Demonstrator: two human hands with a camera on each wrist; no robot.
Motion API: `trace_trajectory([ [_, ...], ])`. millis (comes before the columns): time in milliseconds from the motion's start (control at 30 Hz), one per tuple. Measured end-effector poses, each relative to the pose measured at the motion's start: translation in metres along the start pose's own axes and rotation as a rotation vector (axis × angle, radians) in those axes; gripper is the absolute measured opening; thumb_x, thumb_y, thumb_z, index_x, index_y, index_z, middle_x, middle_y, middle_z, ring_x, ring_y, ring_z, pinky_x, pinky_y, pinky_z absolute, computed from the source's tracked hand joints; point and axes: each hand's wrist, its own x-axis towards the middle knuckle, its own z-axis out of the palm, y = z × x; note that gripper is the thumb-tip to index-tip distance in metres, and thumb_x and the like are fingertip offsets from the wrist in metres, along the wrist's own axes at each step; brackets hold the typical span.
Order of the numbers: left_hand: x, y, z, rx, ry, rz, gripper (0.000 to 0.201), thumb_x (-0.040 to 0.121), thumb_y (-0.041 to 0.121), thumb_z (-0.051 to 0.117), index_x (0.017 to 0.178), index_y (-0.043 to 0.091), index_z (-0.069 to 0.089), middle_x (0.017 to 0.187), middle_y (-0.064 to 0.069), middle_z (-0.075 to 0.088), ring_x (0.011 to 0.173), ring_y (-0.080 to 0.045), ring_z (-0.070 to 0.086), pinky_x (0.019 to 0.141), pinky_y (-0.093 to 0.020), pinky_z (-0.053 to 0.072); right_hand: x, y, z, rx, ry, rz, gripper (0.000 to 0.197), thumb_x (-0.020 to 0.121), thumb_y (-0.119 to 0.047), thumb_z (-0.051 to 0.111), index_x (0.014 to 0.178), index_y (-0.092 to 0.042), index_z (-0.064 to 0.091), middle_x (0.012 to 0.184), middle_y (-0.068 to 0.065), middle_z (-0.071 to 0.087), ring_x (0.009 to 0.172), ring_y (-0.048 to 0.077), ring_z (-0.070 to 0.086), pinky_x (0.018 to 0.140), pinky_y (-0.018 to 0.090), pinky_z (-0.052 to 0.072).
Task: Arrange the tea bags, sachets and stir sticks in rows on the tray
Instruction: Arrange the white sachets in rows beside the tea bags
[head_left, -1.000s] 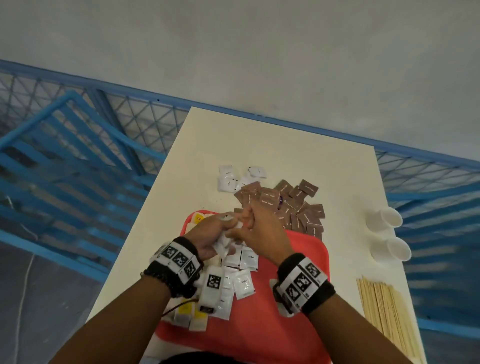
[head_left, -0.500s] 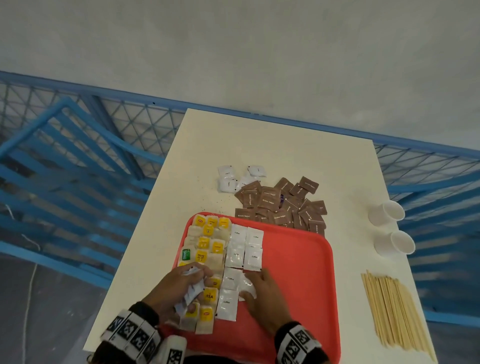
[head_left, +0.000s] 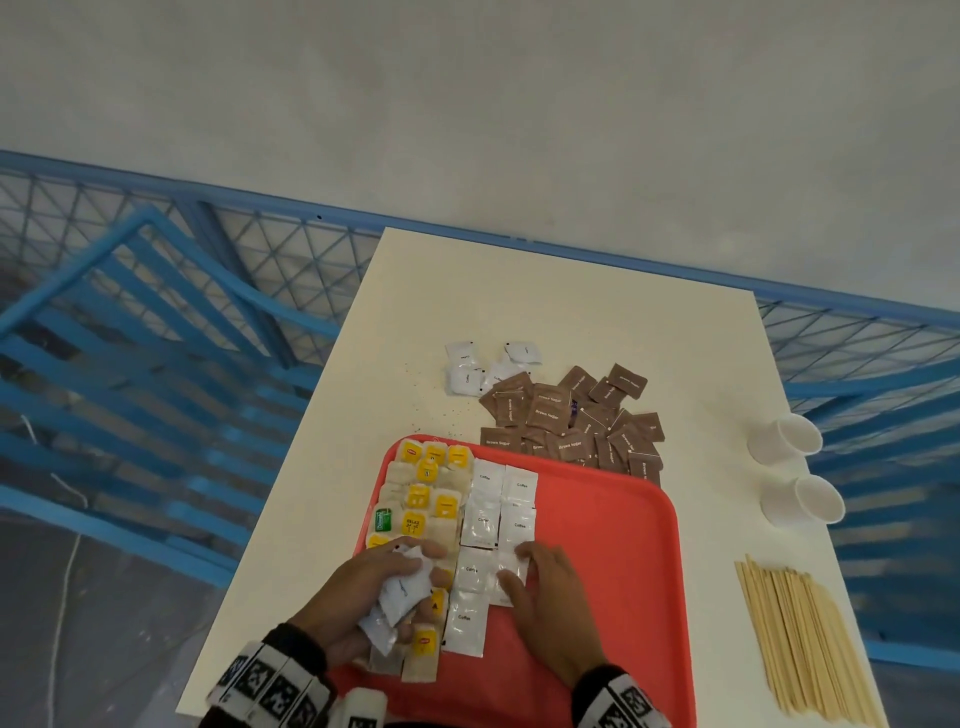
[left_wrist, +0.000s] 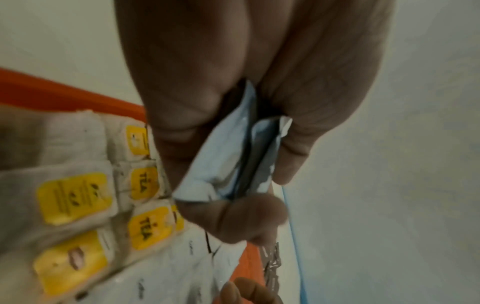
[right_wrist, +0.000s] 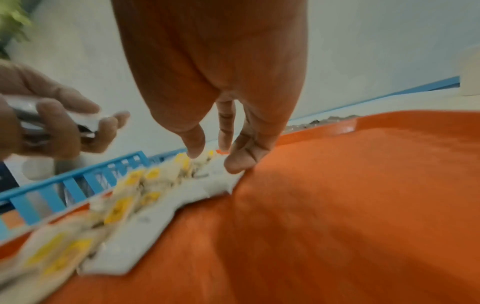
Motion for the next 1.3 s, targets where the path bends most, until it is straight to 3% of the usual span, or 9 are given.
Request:
trace_trajectory([
  [100,-0.008,0.008,0.016,-0.104,-0.111,-0.005,0.03,0.097,0.009,0.052,0.123,-0.002,0.061,0.103,-0.032,0.065,0.066,-0.035,0.067,0.049,-0.034,0.054,-0.001,-0.029,-0.023,0.163,0.062,-0.027,0.019,0.084,-0.046,0.07,0.095,-0.032,0.062,0.081,-0.012,0.057,0.07,0.006,0.052,0.063,0.012,0.037],
  [233,-0.013,0.014,0.044,-0.03,-0.175,0.055,0.042,0.095,0.023,0.057,0.128,-0.001,0.056,0.102,-0.03,0.063,0.072,-0.034,0.067,0.049,-0.035,0.056,-0.007,-0.07,-0.045,0.259,-0.023,-0.044,0.055,0.061,-0.071,0.072,0.102,-0.036,0.06,0.088,-0.013,0.054,0.071,0.002,0.048,0.066,0.017,0.039],
  [367,-0.018,0.018,0.067,0.106,-0.18,0.136,0.043,0.098,0.036,0.053,0.115,-0.003,0.059,0.089,-0.026,0.068,0.069,-0.032,0.068,0.049,-0.035,0.056,-0.01,-0.084,-0.06,0.302,-0.008,-0.024,0.029,0.066,-0.045,0.085,0.08,-0.028,0.066,0.066,-0.015,0.06,0.059,0.001,0.051,0.059,0.013,0.034],
  [467,-0.023,0.016,0.073,0.225,-0.104,0.275,0.032,0.092,0.034,0.064,0.099,0.003,0.061,0.082,-0.024,0.069,0.069,-0.035,0.068,0.07,-0.045,0.053,-0.01,-0.079,-0.072,0.437,-0.018,0.012,0.02,0.069,-0.03,0.086,0.067,-0.019,0.07,0.054,-0.004,0.057,0.049,0.002,0.042,0.051,0.017,0.031],
  [533,-0.026,0.016,0.076,0.283,-0.035,0.341,0.032,0.089,0.031,0.069,0.095,0.001,0.061,0.077,-0.023,0.069,0.065,-0.035,0.067,0.066,-0.044,0.052,-0.011,-0.076,-0.078,0.552,-0.071,0.05,0.022,0.073,-0.025,0.085,0.07,-0.009,0.071,0.057,0.008,0.062,0.05,0.007,0.048,0.052,0.024,0.037],
  [667,-0.032,0.021,0.081,0.327,0.09,0.393,0.036,0.087,0.029,0.071,0.094,-0.004,0.06,0.065,-0.02,0.066,0.044,-0.023,0.06,0.039,-0.023,0.042,-0.019,-0.074,-0.089,0.695,-0.212,0.086,0.021,0.088,-0.021,0.071,0.077,-0.004,0.073,0.063,0.005,0.07,0.051,0.011,0.057,0.053,0.024,0.044],
  [933,-0.049,0.025,0.083,0.591,0.019,0.421,0.026,0.09,0.033,0.07,0.085,0.009,0.063,0.062,-0.011,0.068,0.042,-0.019,0.06,0.037,-0.02,0.039,-0.022,-0.073,-0.106,0.686,-0.23,0.04,0.007,0.084,-0.016,0.076,0.089,-0.011,0.077,0.067,-0.003,0.068,0.056,0.004,0.054,0.054,0.016,0.042],
  [1167,-0.05,0.026,0.091,0.446,0.095,0.438,0.018,0.086,0.02,0.073,0.084,0.005,0.065,0.063,-0.014,0.067,0.04,-0.014,0.055,0.037,-0.02,0.039,-0.029,-0.064,-0.109,0.848,-0.212,0.164,0.02,0.084,-0.01,0.075,0.094,0.005,0.066,0.07,0.016,0.069,0.056,0.014,0.062,0.054,0.02,0.049],
  [1300,-0.049,0.033,0.093,0.607,0.057,0.462,0.019,0.084,0.016,0.077,0.083,0.002,0.064,0.058,-0.012,0.067,0.036,-0.011,0.054,0.035,-0.019,0.038,-0.031,-0.062,-0.109,0.683,-0.253,0.07,0.018,0.083,-0.016,0.077,0.088,0.0,0.071,0.068,0.0,0.065,0.056,0.003,0.053,0.054,0.014,0.041],
])
